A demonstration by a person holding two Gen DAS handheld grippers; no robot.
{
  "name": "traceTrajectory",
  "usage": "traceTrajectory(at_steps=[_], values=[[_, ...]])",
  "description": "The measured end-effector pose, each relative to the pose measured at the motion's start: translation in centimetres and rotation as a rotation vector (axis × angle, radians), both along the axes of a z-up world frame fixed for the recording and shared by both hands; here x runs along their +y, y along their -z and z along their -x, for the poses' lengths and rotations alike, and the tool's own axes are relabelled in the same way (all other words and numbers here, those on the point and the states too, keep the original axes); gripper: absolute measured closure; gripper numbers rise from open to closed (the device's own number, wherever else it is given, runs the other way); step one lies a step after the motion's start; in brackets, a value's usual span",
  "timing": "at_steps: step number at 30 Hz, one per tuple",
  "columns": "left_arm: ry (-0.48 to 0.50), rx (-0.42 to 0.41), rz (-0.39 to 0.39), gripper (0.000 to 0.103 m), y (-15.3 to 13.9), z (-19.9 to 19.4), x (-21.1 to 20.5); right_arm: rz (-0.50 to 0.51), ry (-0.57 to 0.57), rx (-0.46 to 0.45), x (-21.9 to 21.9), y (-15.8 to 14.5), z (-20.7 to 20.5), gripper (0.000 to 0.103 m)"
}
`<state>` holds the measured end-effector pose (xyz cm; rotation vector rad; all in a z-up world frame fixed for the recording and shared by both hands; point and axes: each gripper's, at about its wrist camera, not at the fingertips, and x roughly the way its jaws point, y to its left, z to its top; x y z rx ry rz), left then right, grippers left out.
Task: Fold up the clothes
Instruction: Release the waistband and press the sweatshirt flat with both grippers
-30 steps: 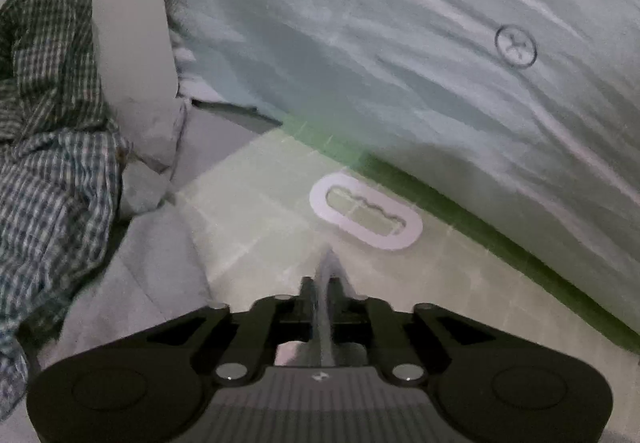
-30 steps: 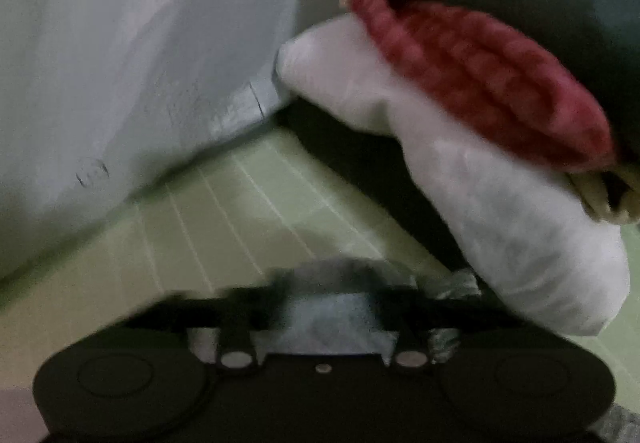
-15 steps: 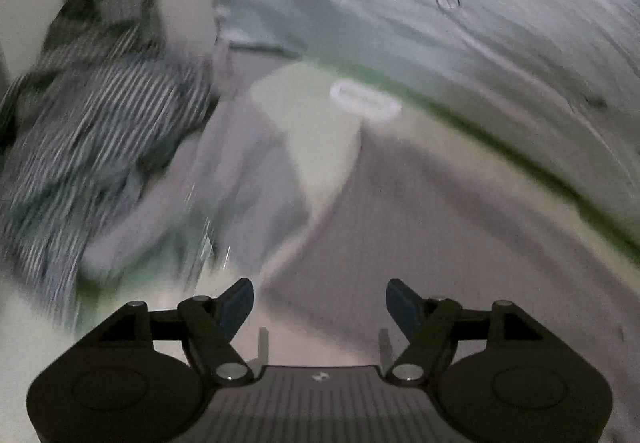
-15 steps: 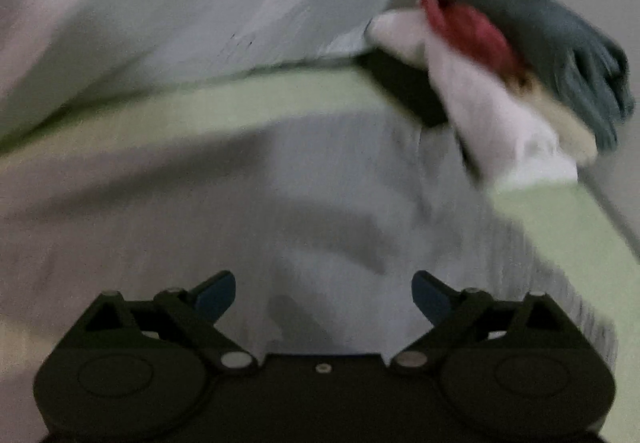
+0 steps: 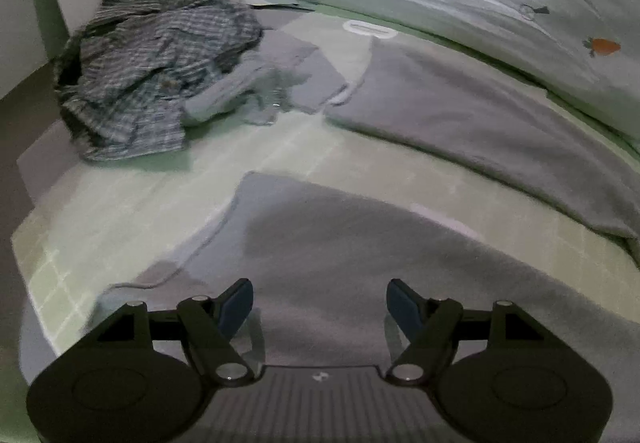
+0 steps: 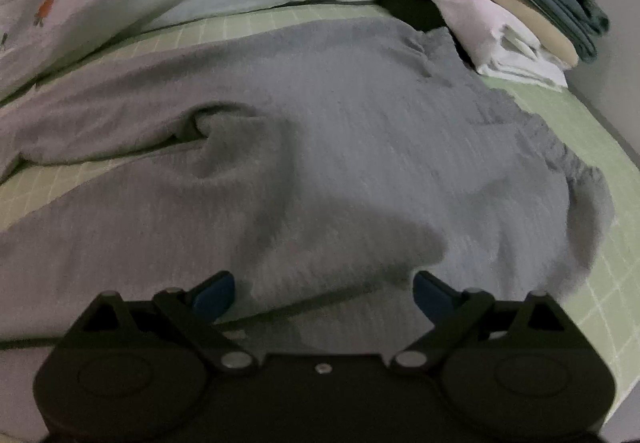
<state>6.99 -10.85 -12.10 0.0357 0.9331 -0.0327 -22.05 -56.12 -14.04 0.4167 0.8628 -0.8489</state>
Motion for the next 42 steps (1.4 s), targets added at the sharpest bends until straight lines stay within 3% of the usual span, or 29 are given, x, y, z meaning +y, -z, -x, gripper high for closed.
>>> traceTrajectory(at_steps=[6, 12, 14, 15, 16, 18, 23, 26, 29, 32, 34, 37, 42], values=[[0.018, -0.019, -0.033, 0.028, 0.2, -2.3, 2.7, -0.006, 0.054, -0.021, 1.5, -0.1, 0.8, 0.006], [0.052, -0.002, 0.010, 0.033, 1.2, -6.3, 4.4, 0.007, 0.098, -0.024, 3.9, -0.1, -0.2, 0.005], [0.085, 0.008, 0.038, 0.050, 1.8, -7.2, 4.6, 0.007, 0.119, -0.023, 4.7, 0.0, -0.7, 0.005], [0.108, 0.015, 0.055, 0.079, 2.1, -7.5, 4.7, 0.006, 0.130, -0.021, 5.1, 0.0, -0.9, 0.005], [0.131, 0.015, 0.069, 0.098, 2.2, -7.8, 4.7, 0.004, 0.142, -0.019, 5.5, 0.0, -1.2, 0.005], [0.159, -0.003, 0.079, 0.099, 1.9, -8.2, 4.9, 0.001, 0.163, -0.014, 6.3, 0.0, -1.7, 0.005], [0.085, -0.145, 0.140, 0.099, -2.1, -9.7, 6.7, 0.026, 0.163, 0.016, 8.3, -0.5, -2.8, 0.005], [-0.012, -0.195, 0.150, 0.093, -2.5, -11.8, 7.7, 0.029, 0.147, 0.036, 9.2, -0.4, -3.1, 0.005], [-0.060, -0.139, 0.081, 0.086, -1.3, -13.7, 7.5, 0.026, 0.133, 0.044, 9.8, -0.4, -3.1, 0.005], [-0.044, -0.111, 0.124, 0.063, -1.1, -12.5, 7.8, 0.035, 0.126, 0.045, 10.0, -0.6, -3.0, 0.005], [-0.034, -0.095, 0.132, 0.042, -0.9, -10.8, 8.0, 0.028, 0.133, 0.037, 9.9, -0.6, -2.5, 0.005], [-0.052, -0.055, 0.108, 0.040, -0.3, -8.1, 8.6, 0.013, 0.148, 0.023, 9.7, -0.6, -1.7, 0.005], [-0.129, -0.004, 0.152, 0.036, 0.2, -4.0, 10.2, -0.062, 0.206, -0.047, 8.3, 0.0, 1.2, 0.005]])
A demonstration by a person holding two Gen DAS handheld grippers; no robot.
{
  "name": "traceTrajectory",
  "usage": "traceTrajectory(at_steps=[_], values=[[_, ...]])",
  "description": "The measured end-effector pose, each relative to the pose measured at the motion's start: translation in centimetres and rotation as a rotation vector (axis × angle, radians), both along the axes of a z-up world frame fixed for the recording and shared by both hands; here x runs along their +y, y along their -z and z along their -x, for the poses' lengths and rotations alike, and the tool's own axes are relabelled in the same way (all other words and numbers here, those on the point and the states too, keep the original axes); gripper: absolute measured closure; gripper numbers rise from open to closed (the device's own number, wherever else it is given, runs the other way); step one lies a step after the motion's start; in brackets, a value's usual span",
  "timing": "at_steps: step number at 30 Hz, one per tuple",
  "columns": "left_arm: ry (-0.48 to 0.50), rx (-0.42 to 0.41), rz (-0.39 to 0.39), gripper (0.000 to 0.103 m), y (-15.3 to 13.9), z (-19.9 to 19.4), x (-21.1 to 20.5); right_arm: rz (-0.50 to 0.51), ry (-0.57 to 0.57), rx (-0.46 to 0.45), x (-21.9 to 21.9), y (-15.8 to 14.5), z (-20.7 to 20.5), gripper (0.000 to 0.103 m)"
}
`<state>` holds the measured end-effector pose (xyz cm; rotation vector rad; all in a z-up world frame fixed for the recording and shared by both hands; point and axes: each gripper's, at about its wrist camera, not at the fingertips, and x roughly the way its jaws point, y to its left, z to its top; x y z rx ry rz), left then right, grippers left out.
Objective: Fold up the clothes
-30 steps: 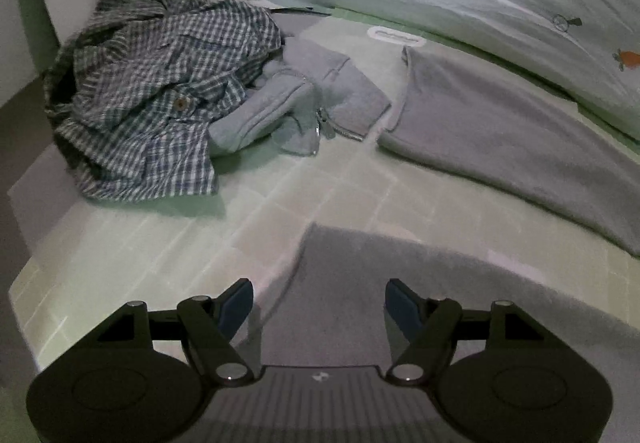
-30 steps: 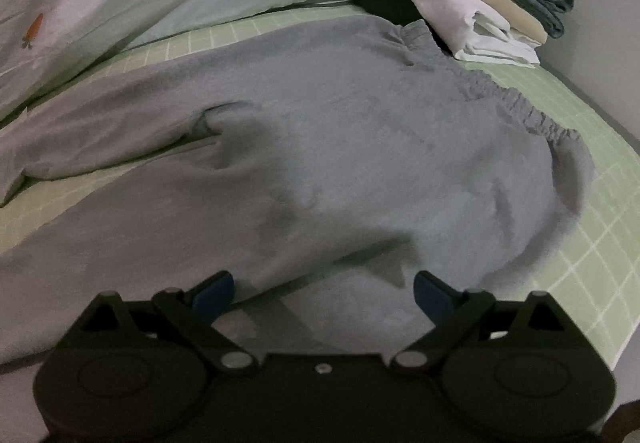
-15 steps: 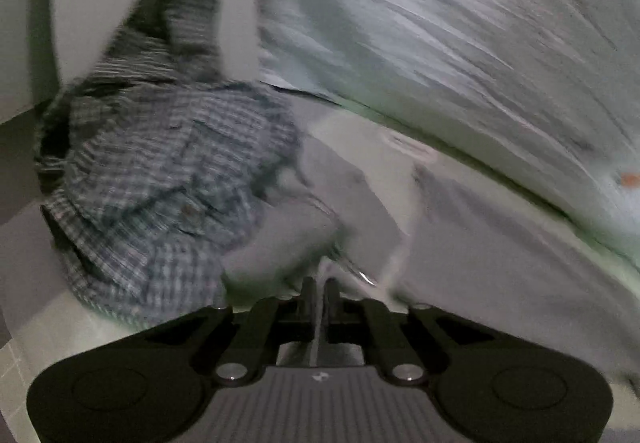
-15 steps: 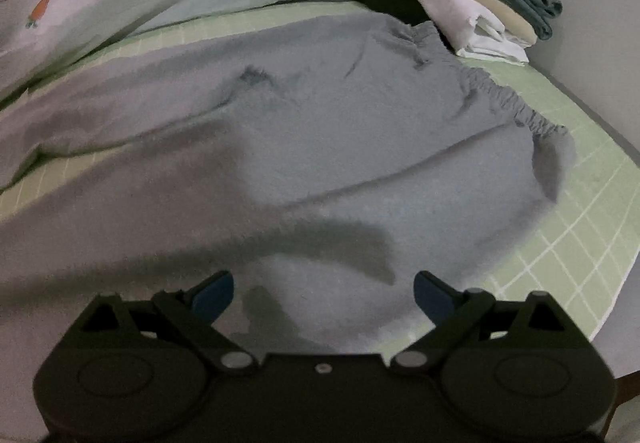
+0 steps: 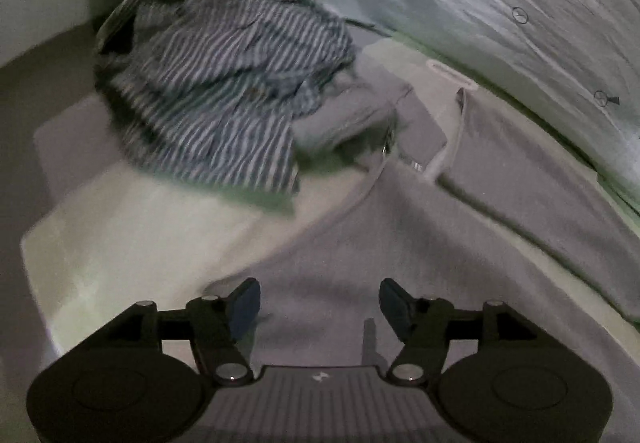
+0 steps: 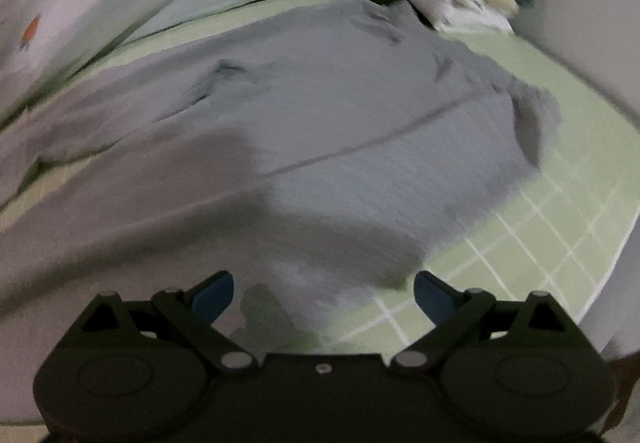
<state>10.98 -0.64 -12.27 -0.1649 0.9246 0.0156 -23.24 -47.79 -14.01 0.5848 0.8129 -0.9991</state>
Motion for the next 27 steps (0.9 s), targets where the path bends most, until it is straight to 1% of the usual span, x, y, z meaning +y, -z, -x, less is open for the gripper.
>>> traceTrajectory(at_steps=[2, 5, 8, 11, 13, 17, 19, 23, 27], values=[[-0.041, 0.018, 0.003, 0.035, 0.1, 1.3, 0.2, -0.049, 0.039, -0.053, -1.1, 0.3, 1.6, 0.005], [-0.087, 0.048, 0.052, 0.034, 0.2, 3.4, 0.1, -0.099, 0.109, -0.127, -3.4, 0.5, 4.2, 0.003], [-0.100, 0.060, 0.079, 0.032, 0.4, 5.4, -0.6, -0.127, 0.168, -0.220, -5.8, 0.7, 6.5, 0.001], [-0.112, 0.059, 0.075, 0.031, 0.6, 7.1, -1.6, -0.153, 0.228, -0.316, -8.1, 0.8, 8.8, 0.001], [-0.129, 0.064, 0.093, 0.029, 0.8, 7.8, -2.1, -0.174, 0.282, -0.395, -9.7, 1.1, 10.2, 0.001], [-0.155, 0.063, 0.113, 0.029, 1.1, 8.6, -3.0, -0.219, 0.373, -0.538, -12.9, 1.5, 12.6, 0.001], [-0.167, 0.060, 0.108, 0.028, 1.2, 8.6, -3.3, -0.224, 0.401, -0.572, -14.1, 1.5, 13.3, 0.001], [-0.198, 0.057, 0.108, 0.026, 1.5, 8.3, -3.4, -0.209, 0.407, -0.566, -16.1, 1.2, 13.3, 0.000], [-0.243, 0.070, 0.116, 0.023, 1.6, 7.0, -3.1, -0.201, 0.430, -0.568, -16.9, 1.2, 13.3, 0.000]])
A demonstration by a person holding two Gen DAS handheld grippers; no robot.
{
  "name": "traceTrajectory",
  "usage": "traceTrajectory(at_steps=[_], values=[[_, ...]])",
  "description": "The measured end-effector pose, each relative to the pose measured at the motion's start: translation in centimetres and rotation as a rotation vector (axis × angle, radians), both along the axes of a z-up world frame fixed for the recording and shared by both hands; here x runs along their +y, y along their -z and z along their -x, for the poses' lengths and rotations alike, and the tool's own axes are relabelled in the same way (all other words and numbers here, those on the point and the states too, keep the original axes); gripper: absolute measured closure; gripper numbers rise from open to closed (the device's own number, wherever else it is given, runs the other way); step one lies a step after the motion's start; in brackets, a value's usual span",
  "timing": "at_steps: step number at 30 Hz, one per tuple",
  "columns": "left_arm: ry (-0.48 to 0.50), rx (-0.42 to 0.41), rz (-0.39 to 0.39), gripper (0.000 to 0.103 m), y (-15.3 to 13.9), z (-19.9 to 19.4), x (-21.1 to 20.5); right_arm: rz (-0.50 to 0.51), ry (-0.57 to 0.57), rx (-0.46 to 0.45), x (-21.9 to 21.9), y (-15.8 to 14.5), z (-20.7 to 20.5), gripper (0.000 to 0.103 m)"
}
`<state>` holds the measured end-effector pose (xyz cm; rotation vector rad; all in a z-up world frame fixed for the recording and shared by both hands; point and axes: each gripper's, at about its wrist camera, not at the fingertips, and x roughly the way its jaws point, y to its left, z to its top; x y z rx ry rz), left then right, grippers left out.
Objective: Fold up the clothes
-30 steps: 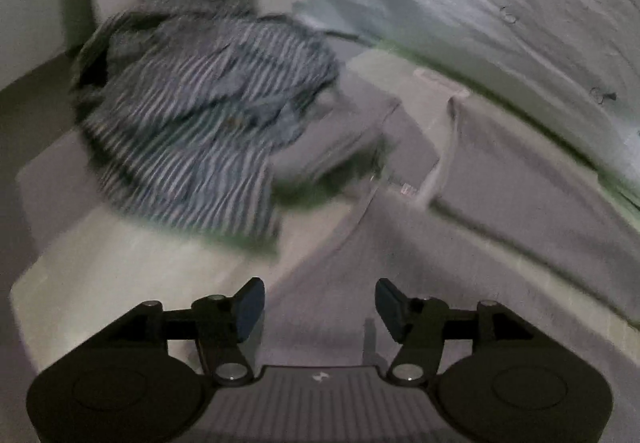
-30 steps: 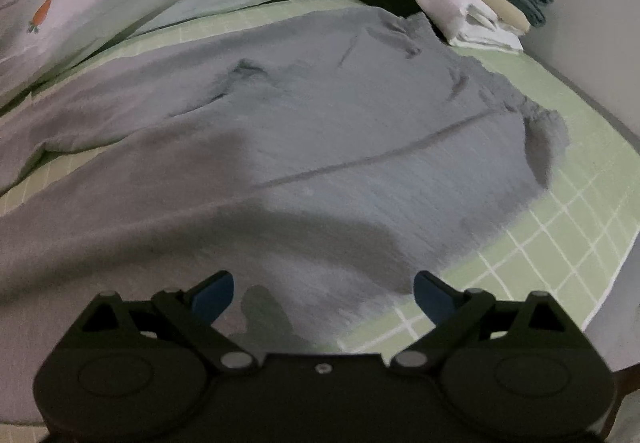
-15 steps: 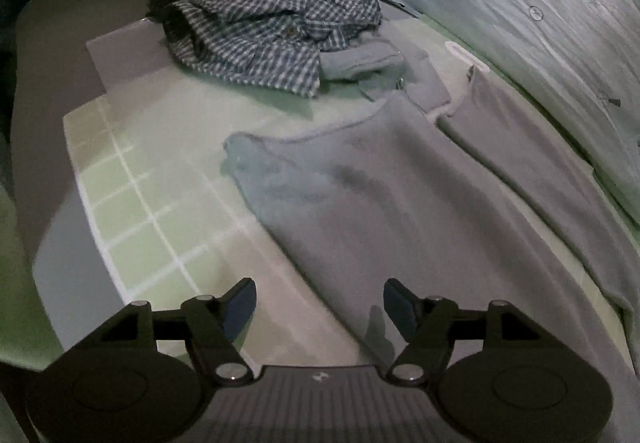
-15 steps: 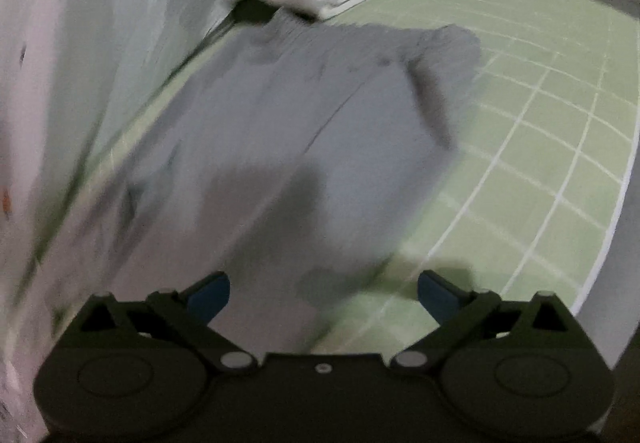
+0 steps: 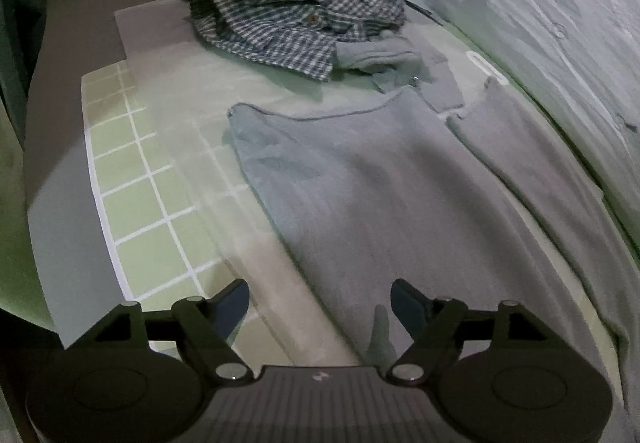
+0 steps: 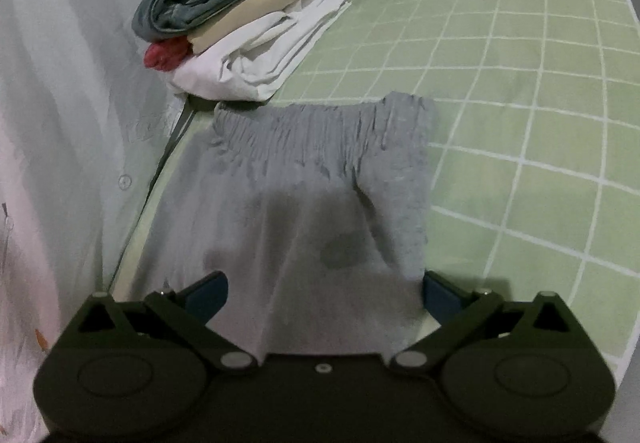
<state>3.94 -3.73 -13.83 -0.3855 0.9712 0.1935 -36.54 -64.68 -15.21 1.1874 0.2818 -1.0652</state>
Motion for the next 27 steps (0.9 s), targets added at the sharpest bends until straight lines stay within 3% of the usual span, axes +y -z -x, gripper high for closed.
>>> traceTrajectory(at_steps=[15, 20, 23, 27], values=[[-0.058, 0.039, 0.022, 0.020, -0.6, -3.0, 1.6, 0.015, 0.100, 0.037, 0.6, -0.2, -1.0, 0.000], [-0.052, 0.052, -0.006, 0.021, -1.7, -3.0, 1.3, 0.022, 0.139, 0.050, 0.8, -0.3, -1.3, 0.000], [-0.067, 0.025, 0.037, 0.029, -2.4, -2.7, 2.1, 0.020, 0.156, 0.063, 0.8, -0.4, -1.6, 0.000], [-0.123, 0.004, 0.140, 0.048, -2.7, -2.5, 3.8, 0.020, 0.160, 0.095, 0.7, -0.5, -2.1, 0.000]])
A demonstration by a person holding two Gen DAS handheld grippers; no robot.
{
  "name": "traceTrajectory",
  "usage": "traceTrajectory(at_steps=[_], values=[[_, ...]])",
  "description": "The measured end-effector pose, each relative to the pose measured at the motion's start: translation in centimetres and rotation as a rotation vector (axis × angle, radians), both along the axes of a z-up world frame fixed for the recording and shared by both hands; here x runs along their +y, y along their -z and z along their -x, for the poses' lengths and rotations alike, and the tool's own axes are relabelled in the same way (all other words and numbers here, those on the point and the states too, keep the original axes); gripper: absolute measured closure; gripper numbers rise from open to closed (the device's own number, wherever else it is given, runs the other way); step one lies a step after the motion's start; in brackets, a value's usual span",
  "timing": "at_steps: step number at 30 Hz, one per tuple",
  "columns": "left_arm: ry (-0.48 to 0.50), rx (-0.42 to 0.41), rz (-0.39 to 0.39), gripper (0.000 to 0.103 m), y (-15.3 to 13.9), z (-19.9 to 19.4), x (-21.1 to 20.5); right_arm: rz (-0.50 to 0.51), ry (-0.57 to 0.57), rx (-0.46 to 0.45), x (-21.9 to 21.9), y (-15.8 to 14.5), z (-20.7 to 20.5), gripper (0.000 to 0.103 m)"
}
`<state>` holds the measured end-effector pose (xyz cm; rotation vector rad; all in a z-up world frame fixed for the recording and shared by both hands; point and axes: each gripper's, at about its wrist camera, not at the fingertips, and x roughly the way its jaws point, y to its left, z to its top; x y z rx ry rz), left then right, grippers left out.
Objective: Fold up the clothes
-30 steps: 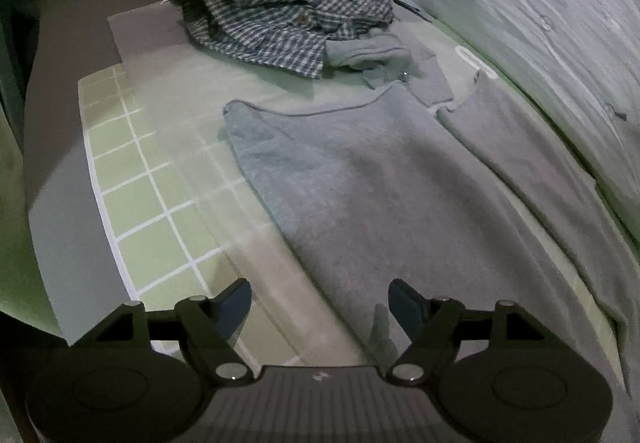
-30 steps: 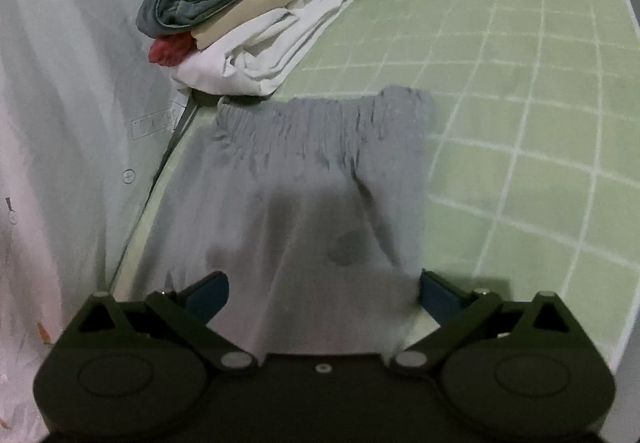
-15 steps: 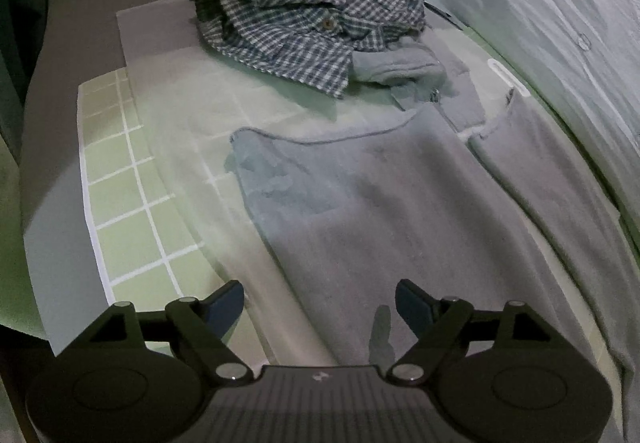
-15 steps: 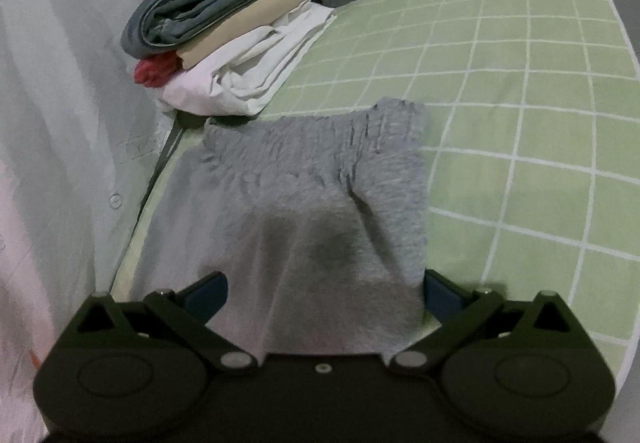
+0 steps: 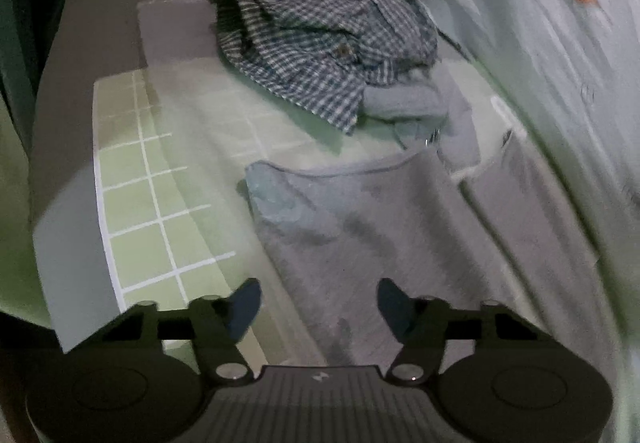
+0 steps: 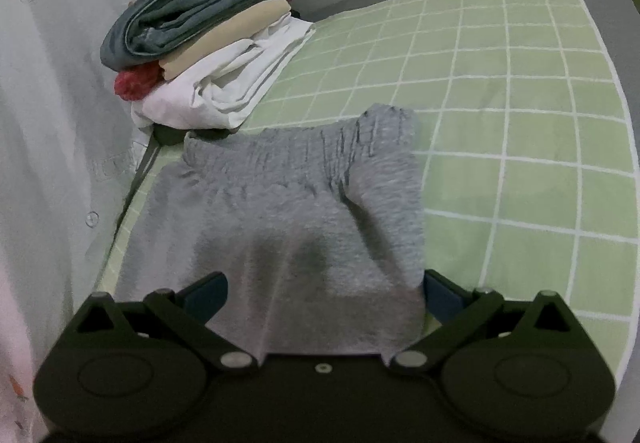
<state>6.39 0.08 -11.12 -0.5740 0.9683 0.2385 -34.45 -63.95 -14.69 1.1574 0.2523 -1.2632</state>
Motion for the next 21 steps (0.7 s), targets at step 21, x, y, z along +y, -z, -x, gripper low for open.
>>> traceTrajectory(at_steps=[21], values=[[-0.036, 0.024, 0.005, 0.041, 0.5, -2.3, 1.1, 0.011, -0.033, 0.048, 0.0, -0.2, -0.5, 0.000]])
